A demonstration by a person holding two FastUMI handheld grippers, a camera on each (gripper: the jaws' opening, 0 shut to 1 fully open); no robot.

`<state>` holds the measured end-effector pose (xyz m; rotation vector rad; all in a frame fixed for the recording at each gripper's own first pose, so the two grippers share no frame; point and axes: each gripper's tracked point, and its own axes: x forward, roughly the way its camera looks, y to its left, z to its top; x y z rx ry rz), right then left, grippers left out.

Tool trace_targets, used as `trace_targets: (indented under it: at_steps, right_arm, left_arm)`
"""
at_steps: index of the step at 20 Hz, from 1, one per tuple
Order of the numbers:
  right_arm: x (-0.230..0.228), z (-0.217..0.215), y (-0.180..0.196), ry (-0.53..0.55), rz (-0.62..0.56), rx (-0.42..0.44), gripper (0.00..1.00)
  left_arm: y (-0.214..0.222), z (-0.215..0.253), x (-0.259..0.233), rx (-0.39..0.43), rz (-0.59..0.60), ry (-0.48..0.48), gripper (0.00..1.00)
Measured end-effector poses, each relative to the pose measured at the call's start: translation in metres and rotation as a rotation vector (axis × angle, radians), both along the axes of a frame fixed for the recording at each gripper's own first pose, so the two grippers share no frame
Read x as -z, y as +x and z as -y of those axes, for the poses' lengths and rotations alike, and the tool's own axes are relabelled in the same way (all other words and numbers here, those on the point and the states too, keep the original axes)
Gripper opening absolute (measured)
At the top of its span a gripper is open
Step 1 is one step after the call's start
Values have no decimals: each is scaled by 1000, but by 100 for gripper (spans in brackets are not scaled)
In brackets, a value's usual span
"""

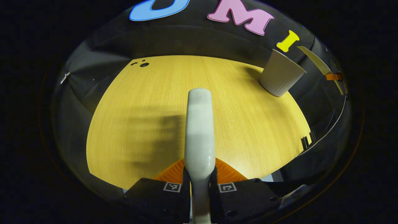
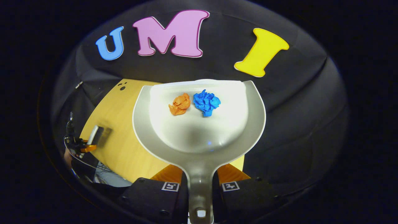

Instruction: Pick up the small broom and dustpan from the desktop, sweep the trash into the dustpan with the broom, and then empty the trash into the garbage bin.

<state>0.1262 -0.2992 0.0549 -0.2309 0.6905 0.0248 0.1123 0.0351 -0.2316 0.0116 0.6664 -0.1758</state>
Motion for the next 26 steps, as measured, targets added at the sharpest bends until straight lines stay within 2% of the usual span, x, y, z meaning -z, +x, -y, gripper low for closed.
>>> trace_targets:
  at_steps: [6,10,14,18,19,20,21,22,23,26]
  right_arm:
    - [0,30,66,-24,41,105,35]
    - [4,52,102,-97,80,166,34]
    - [12,75,123,-252,98,218,34]
    - [15,86,124,-423,105,240,34]
    - [13,88,122,-477,106,237,39]
    - [12,90,122,-532,106,231,34]
    - [8,91,122,-594,115,222,34]
    - [6,91,123,-646,115,207,39]
    - [7,91,126,-689,115,186,34]
    - [-2,101,129,-814,123,141,34]
  left_arm:
    - [0,-7,-9,-66,3,-23,29]
    - [-7,-10,-9,-89,-2,-20,29]
    - [-13,-11,-5,-102,-10,-27,29]
    - [-15,-14,-5,-108,-16,-21,29]
    - [-14,-15,-6,-106,-17,-18,29]
    - [-14,-14,-7,-103,-17,-14,28]
    - [-13,-14,-10,-100,-15,-11,28]
    - [-11,-13,-11,-96,-14,-9,28]
    - [-10,-13,-13,-92,-12,-8,28]
    - [-9,-9,-14,-76,-16,0,28]
